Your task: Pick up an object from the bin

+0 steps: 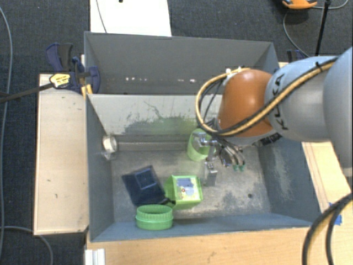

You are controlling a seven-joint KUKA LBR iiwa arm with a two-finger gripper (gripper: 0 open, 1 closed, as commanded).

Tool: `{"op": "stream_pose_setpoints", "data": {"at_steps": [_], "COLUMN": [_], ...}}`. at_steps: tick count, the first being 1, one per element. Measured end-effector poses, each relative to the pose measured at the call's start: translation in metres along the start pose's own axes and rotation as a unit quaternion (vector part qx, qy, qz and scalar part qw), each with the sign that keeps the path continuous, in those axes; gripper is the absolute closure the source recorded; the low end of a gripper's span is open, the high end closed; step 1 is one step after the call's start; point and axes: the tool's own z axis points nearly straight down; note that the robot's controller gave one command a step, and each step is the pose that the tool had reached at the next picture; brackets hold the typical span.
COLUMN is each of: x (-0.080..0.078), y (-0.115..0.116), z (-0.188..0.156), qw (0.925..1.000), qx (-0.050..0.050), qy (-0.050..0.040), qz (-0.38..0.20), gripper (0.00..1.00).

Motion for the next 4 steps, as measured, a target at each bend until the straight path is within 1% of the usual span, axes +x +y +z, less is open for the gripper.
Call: {"op": "stream_pose_setpoints", "data": {"at_steps": [1,2,3,4], "x": [0.008,0.016,0.01,0.002], "y": [-0.01,0.029,0.068,0.099], "z": [0.019,0.022,0.028,0.033], "qw": [0.9999,0.9988,0.9972,0.9909], "qx": [0.005,0.002,0.004,0.002], "qy": [0.0028,0.0005,0.0006,-0.0062], "qz": [0.01,-0.05,-0.074,-0.135], "gripper": [0.0,0.0,0.0,1.0]}}
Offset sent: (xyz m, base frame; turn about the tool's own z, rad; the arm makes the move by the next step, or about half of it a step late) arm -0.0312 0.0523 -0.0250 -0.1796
